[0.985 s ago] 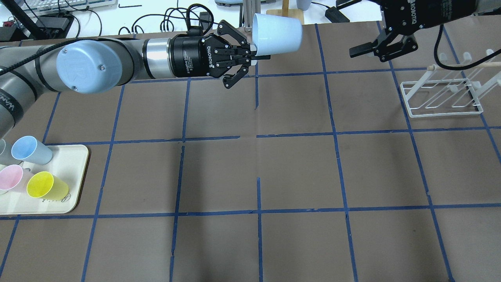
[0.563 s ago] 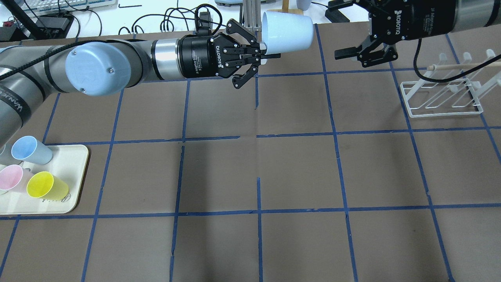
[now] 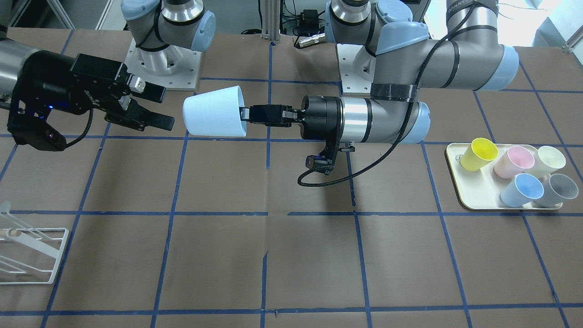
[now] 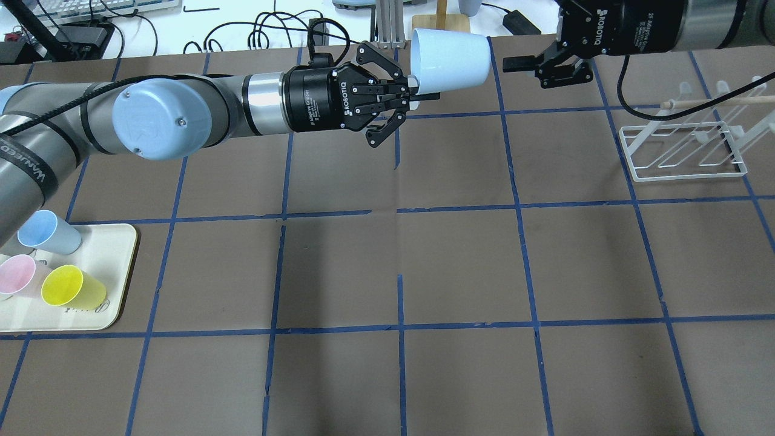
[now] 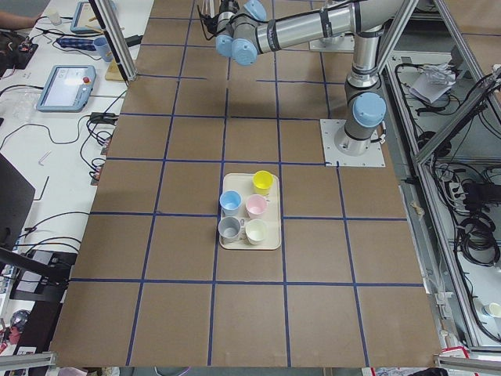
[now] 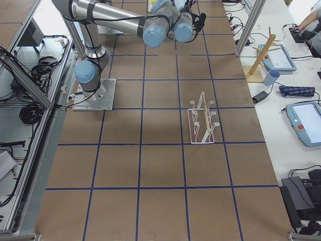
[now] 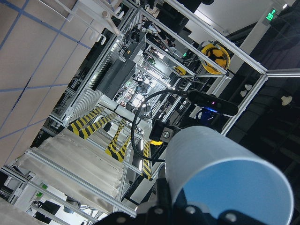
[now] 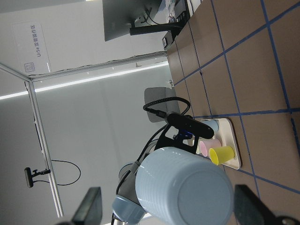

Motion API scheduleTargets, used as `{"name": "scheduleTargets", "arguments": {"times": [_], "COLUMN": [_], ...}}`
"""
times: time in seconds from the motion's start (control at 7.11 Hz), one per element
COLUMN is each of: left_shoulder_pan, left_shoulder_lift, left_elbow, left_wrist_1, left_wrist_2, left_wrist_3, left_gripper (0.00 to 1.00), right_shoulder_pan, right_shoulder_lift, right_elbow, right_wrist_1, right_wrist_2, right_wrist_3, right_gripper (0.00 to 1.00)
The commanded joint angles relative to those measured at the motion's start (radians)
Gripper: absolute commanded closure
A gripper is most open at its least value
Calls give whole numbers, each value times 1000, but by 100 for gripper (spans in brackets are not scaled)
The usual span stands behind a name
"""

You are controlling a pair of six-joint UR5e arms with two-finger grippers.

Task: Transfer IKEA cup to right arm and place on rack

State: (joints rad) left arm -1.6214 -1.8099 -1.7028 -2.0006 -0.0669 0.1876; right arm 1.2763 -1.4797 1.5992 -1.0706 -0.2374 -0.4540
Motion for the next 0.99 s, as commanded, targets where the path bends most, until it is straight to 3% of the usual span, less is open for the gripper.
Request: {"name": "scheduleTargets", "arguments": {"times": [0.0,0.84], "left_shoulder_pan": [0,0], "left_shoulder_lift": [-2,-12], "left_elbow": [-3,-3], "left_wrist_1": [3,5], "left_wrist_2": [-1,-1], "left_wrist_3": [1,3], "left_gripper": [100,100], "right_shoulder_pan": [3,61], "right_shoulder_lift": [7,29], "right_elbow": [40,59], "right_wrist_1": [0,6], "right_wrist_2": [-2,3], "right_wrist_3": [-25,6], "right_gripper": [0,0]}}
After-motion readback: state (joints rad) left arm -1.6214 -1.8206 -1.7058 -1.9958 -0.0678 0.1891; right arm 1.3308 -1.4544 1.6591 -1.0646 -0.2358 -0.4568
